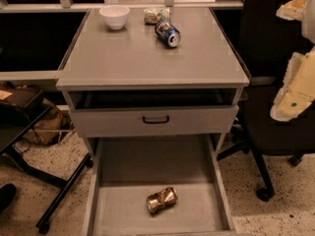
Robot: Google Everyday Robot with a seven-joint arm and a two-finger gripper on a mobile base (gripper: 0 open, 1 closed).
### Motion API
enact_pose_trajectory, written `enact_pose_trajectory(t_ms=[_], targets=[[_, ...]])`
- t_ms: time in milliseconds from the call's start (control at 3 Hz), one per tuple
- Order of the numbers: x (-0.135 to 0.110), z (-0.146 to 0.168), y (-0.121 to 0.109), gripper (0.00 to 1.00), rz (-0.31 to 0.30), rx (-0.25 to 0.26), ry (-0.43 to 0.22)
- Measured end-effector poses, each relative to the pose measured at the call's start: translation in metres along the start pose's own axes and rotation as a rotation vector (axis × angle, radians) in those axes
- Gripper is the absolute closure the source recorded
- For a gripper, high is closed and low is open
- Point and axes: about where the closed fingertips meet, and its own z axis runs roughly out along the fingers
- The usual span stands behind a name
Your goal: Pick orange can from middle drawer and place on counter
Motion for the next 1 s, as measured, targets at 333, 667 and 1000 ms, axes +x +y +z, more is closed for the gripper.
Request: enact_pose_trajectory(t_ms=[333, 667, 1000], targets=[[-0.007, 0.003, 0.004, 0.00, -0.012, -0.009, -0.016], [-0.007, 0.003, 0.004, 0.00, -0.012, -0.009, -0.016], [-0.003, 0.025, 0.018, 0.00, 0.002, -0.011, -0.025]])
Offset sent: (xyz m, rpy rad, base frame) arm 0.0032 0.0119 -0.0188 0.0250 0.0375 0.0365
